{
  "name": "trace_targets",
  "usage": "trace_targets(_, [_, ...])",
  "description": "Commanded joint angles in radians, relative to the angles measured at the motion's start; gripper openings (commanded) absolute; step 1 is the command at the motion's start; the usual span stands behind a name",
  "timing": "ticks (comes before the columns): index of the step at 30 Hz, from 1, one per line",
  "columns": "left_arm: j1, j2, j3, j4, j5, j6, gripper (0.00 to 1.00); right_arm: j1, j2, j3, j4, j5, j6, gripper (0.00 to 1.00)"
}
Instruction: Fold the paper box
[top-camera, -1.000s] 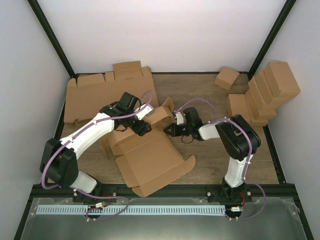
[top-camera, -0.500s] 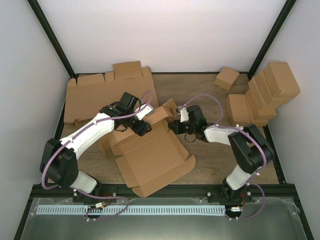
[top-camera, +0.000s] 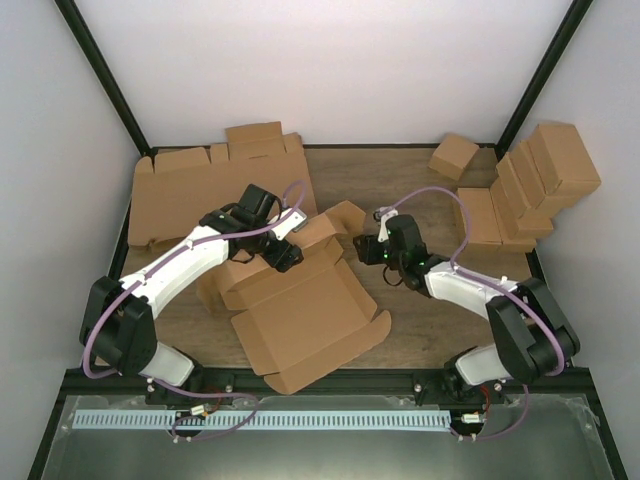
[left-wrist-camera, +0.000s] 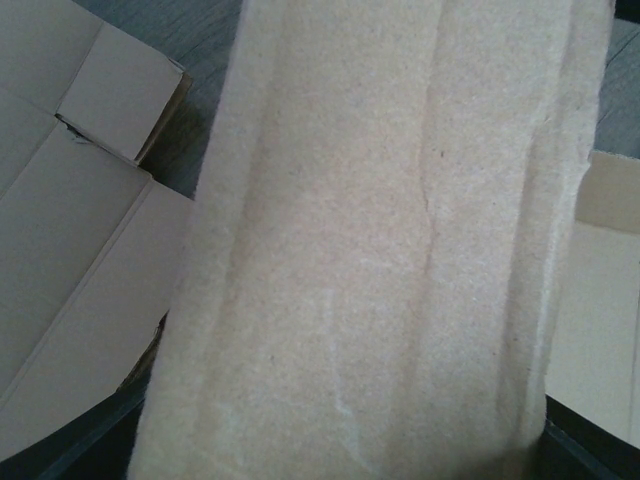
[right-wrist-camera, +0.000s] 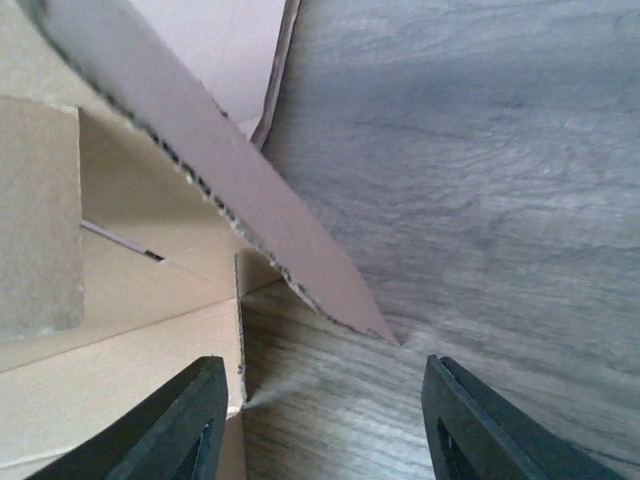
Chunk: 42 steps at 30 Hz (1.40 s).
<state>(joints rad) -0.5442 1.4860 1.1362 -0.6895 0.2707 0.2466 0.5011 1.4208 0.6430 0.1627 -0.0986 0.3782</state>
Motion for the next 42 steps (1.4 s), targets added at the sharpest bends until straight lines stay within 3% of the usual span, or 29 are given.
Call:
trace_targets(1, [-0.002, 0.017, -0.013, 0.003, 0.004, -0.003, 0.77, 0.005, -0.007, 0.047, -0.012, 0.086, -0.022, 0.57])
trace_targets(10, [-0.002, -0.01, 0.003, 0.0, 0.067, -0.019, 0.77, 0.012, 0.1, 0.151, -0.004, 0.022, -0.074, 0.53])
trace_targets(15, [-0.002, -0.005, 0.007, -0.004, 0.058, -0.031, 0.77, 0.023, 0.129, 0.189, -0.026, 0.115, -0.066, 0.49])
trace_targets(17, [0.0, 0.0, 0.009, -0.006, 0.051, -0.041, 0.77, 0.024, 0.123, 0.184, -0.024, 0.122, -0.077, 0.41])
trace_targets(22, [0.008, 0.005, 0.015, 0.002, 0.03, -0.081, 0.77, 0.038, 0.105, 0.182, -0.048, 0.095, -0.079, 0.11])
trace_targets(25, [0.02, 0.018, 0.039, -0.015, 0.057, -0.109, 0.71, 0.063, 0.098, 0.214, -0.103, 0.073, -0.064, 0.01])
trace_targets(42, [0.113, 0.007, 0.038, 0.018, 0.248, -0.159, 0.71, 0.138, 0.171, 0.497, -0.36, -0.034, 0.172, 0.01])
